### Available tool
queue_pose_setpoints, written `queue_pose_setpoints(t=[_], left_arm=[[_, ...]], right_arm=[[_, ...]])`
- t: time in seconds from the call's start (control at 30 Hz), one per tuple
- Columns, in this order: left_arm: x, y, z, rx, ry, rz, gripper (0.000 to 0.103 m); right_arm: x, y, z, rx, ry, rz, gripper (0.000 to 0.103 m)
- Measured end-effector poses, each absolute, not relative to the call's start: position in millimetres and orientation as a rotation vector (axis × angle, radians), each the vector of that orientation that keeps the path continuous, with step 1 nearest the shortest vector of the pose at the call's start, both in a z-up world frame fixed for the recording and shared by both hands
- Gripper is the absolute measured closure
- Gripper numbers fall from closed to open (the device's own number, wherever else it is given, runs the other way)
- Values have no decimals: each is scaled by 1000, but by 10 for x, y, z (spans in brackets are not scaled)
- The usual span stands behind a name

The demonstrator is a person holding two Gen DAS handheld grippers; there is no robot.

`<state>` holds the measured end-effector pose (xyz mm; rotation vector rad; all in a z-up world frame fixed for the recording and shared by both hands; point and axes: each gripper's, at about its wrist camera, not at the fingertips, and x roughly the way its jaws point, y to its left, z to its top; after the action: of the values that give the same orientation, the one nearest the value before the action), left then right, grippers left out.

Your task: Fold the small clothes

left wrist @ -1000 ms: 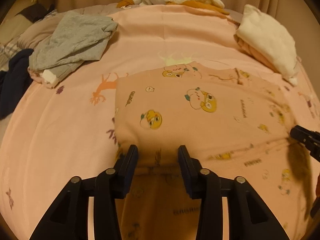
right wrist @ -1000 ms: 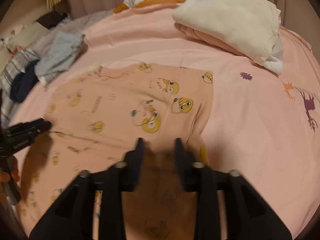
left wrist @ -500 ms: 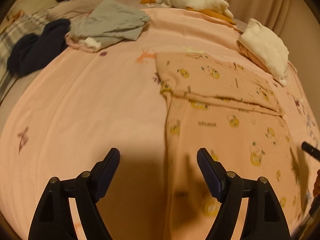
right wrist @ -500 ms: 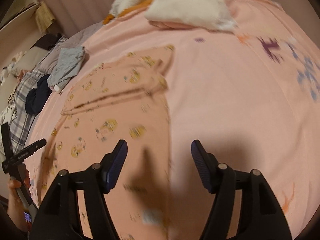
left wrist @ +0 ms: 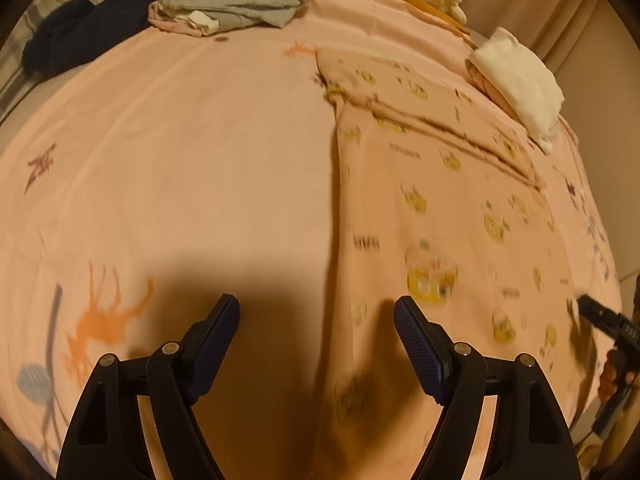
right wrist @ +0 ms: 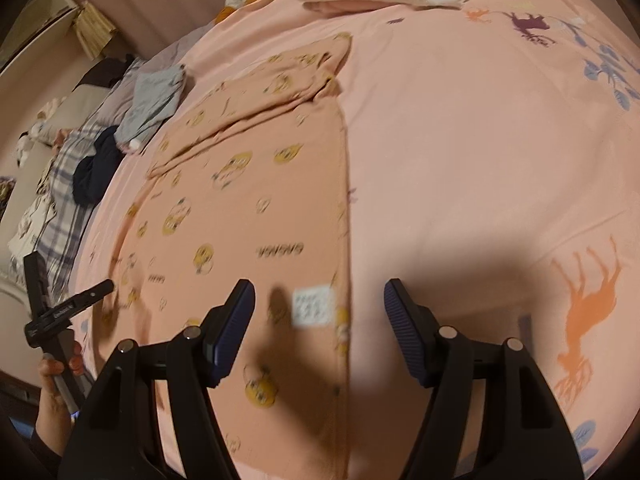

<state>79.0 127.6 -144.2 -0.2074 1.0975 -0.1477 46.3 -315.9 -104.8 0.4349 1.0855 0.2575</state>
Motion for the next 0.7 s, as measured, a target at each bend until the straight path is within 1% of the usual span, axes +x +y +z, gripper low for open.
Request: queue_pose_setpoints(t=[0.1,0.43,0.7], left_arm=[[644,1214,-1435,-172,1093,-171,24],[359,1098,-1399,-179,1091,-273,24],[326,1012,-1404,-204,1077,-351,24]], right_arm=[[394,-3161,-1069,461,1093,286,35],[216,-3200,-1093,568,1090,337,35],[196,-3187,-1109,574,1088,363,35]])
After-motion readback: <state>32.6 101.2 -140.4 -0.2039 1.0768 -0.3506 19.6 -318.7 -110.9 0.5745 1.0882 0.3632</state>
